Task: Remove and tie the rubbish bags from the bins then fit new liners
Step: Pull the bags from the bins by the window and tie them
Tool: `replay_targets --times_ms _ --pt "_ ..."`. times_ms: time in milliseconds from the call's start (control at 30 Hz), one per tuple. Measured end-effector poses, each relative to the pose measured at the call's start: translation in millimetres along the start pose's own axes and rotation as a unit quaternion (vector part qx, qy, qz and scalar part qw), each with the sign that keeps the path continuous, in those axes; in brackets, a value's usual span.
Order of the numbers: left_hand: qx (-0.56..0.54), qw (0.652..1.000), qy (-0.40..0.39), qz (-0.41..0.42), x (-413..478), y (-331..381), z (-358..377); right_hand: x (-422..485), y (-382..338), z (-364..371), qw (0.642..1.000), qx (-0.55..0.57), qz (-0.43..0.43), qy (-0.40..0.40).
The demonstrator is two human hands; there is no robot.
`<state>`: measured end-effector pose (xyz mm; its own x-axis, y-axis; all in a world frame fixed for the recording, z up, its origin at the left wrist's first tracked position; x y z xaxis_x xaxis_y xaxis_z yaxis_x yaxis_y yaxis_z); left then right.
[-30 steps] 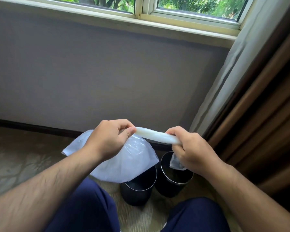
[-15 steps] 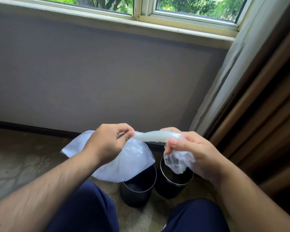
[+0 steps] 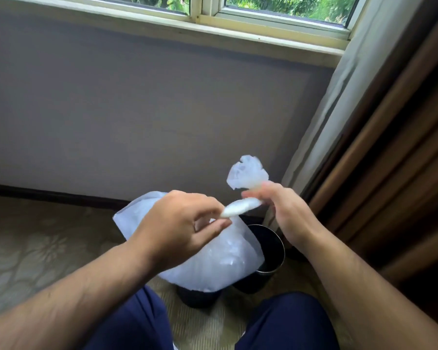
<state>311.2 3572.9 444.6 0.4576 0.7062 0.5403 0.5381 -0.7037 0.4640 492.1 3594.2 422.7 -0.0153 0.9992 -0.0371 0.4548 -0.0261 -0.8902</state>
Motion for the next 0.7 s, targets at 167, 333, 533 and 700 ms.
replay_targets --times_ms 167,333,533,700 --pt "0.004 0.992 0.041 -0.122 -1.5 -37.3 -14.4 -9.3 8.1 11.6 0.955 -0.279 -0.038 -0.089" --pt "0.016 0.986 0.03 -0.164 -5.1 -54.0 -12.3 -9.3 9.8 16.0 0.917 -0.388 -0.059 -0.076" --pt "0.027 0.982 0.013 -0.184 -9.1 -62.1 -5.0 -13.2 -10.3 23.4 0.849 -0.468 -0.247 -0.008" --pt "0.017 0.978 0.011 -0.207 -12.1 -69.4 -2.0 -8.6 -1.2 23.6 0.951 -0.274 -0.143 -0.022"
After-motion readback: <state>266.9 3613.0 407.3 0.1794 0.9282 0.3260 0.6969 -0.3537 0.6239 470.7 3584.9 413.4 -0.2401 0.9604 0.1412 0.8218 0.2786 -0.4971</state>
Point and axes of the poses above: each hand's wrist, its own x-axis towards the middle knuckle, its own z-axis out of the palm, y = z × x, the point moved 8 cm from there along x, towards the middle knuckle, and after that the axes turned 2 degrees about -z, right-handed, at the moved point
